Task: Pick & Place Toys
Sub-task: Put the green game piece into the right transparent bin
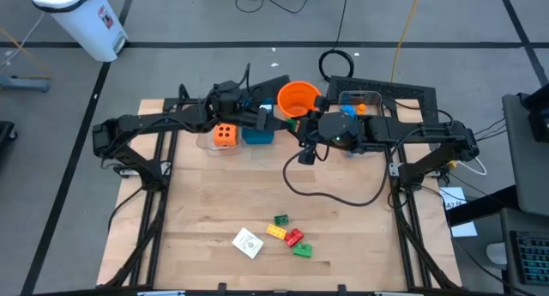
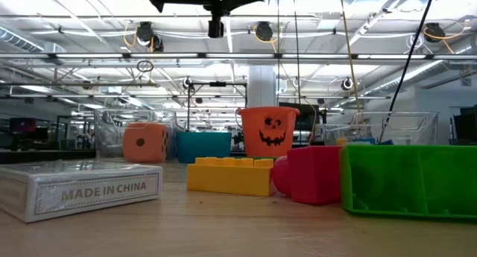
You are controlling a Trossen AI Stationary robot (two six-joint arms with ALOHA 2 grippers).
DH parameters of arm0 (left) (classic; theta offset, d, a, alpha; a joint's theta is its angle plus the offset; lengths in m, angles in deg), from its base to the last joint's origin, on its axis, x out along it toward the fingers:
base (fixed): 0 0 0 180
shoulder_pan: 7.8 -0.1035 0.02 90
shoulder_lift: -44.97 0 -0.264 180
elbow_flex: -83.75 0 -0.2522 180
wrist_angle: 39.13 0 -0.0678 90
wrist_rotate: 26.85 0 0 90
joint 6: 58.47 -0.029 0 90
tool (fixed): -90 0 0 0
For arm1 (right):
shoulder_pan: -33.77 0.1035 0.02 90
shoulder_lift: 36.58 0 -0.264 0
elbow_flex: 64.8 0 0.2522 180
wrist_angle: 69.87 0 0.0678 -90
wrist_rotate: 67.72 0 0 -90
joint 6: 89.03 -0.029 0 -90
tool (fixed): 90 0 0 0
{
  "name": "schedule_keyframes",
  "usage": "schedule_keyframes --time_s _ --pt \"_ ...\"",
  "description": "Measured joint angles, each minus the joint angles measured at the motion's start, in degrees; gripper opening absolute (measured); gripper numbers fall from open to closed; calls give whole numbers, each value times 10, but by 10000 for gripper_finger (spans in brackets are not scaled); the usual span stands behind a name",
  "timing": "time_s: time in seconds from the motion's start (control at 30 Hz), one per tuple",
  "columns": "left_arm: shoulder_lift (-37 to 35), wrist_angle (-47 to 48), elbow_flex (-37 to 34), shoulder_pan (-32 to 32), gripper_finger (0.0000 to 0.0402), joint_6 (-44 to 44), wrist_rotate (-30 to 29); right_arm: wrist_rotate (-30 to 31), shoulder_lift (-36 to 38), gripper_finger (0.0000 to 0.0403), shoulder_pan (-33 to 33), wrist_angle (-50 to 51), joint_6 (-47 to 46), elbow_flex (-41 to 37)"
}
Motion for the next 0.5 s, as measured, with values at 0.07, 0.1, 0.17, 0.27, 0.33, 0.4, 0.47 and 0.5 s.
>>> schedule_keyframes --time_s 0.07,0.1,0.17,0.27,0.33,0.4,0.47,0.5 --pt "0 0 0 2 119 -1 -1 0 0 144 0 0 0 0" --pt "0 0 0 2 120 -1 -1 0 0 145 0 0 0 0" --pt "0 0 0 2 119 -1 -1 0 0 149 0 0 0 0" --pt "0 -1 0 2 112 -1 -2 0 0 156 0 0 0 0" --pt "0 -1 0 2 111 -1 -2 0 0 159 0 0 0 0" --pt "0 -2 0 2 114 -1 -2 0 0 162 0 0 0 0" --pt "0 -3 0 2 119 -1 -1 -1 0 163 0 0 0 0" --pt "0 -3 0 2 120 -1 -1 -1 0 163 0 1 0 0"
